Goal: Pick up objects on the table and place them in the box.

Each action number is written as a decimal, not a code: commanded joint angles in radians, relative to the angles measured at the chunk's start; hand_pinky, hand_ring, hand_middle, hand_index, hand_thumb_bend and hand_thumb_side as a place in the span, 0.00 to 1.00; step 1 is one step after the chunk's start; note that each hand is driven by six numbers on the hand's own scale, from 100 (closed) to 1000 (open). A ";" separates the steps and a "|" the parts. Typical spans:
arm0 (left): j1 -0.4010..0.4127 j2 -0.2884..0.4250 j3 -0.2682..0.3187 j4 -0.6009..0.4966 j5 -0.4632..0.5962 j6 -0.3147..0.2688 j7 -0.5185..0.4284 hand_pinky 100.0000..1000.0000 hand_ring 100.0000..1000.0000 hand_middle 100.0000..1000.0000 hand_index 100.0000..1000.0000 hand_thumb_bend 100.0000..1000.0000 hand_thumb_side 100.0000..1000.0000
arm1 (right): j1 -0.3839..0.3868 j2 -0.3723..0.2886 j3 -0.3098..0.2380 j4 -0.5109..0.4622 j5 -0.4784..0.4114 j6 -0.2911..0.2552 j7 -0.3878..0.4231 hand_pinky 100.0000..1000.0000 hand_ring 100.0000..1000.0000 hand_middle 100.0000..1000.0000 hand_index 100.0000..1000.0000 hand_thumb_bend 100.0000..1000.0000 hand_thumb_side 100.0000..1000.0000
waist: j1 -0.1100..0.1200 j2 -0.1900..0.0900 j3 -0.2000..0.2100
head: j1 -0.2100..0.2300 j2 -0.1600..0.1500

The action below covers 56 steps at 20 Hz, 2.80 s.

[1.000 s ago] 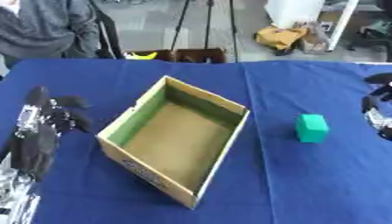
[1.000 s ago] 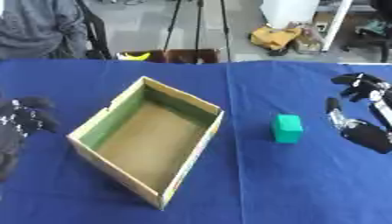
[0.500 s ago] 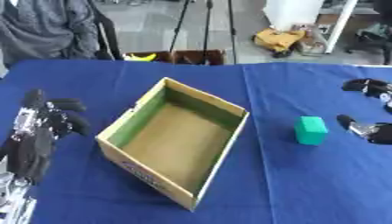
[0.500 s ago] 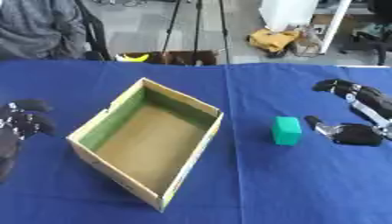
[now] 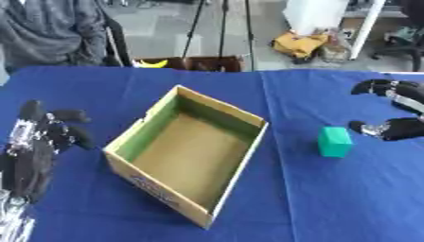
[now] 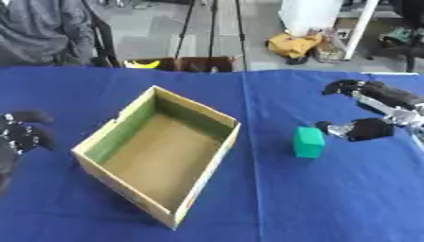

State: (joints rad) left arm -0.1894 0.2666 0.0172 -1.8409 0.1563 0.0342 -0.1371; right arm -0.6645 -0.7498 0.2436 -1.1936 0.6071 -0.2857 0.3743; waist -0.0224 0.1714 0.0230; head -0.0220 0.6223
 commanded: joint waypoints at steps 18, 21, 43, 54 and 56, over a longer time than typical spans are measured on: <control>-0.010 0.028 -0.006 -0.013 0.000 -0.002 -0.008 0.46 0.48 0.57 0.67 0.34 0.99 | -0.104 0.074 -0.088 0.220 0.096 -0.013 0.287 0.83 0.94 0.93 0.93 0.34 0.70 | 0.005 -0.018 0.017 | -0.020 -0.025; -0.011 0.026 -0.006 -0.013 0.000 -0.002 -0.009 0.46 0.48 0.57 0.67 0.34 0.99 | -0.106 0.081 -0.092 0.209 0.100 -0.009 0.330 0.83 0.94 0.93 0.93 0.34 0.71 | 0.005 -0.016 0.019 | -0.021 -0.025; -0.015 0.021 -0.004 -0.013 -0.002 -0.001 -0.007 0.46 0.48 0.57 0.67 0.34 0.99 | -0.069 0.093 -0.032 0.125 0.218 -0.073 0.392 0.82 0.93 0.91 0.90 0.43 0.70 | 0.002 -0.010 0.020 | -0.026 -0.038; -0.013 0.020 -0.004 -0.013 -0.001 -0.001 -0.006 0.46 0.48 0.57 0.67 0.34 0.99 | -0.059 0.107 -0.037 0.140 0.262 -0.083 0.307 0.37 0.46 0.73 0.77 0.00 0.04 | 0.008 -0.012 0.018 | -0.026 -0.038; -0.013 0.019 -0.004 -0.013 -0.001 -0.001 -0.006 0.46 0.48 0.57 0.67 0.34 0.99 | -0.059 0.108 -0.039 0.139 0.259 -0.078 0.289 0.28 0.40 0.70 0.74 0.00 0.01 | 0.007 -0.012 0.018 | -0.026 -0.039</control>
State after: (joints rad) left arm -0.1932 0.2732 0.0098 -1.8388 0.1563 0.0320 -0.1438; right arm -0.7118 -0.6211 0.2158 -1.0505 0.8563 -0.3667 0.6759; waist -0.0159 0.1734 0.0420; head -0.0466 0.5953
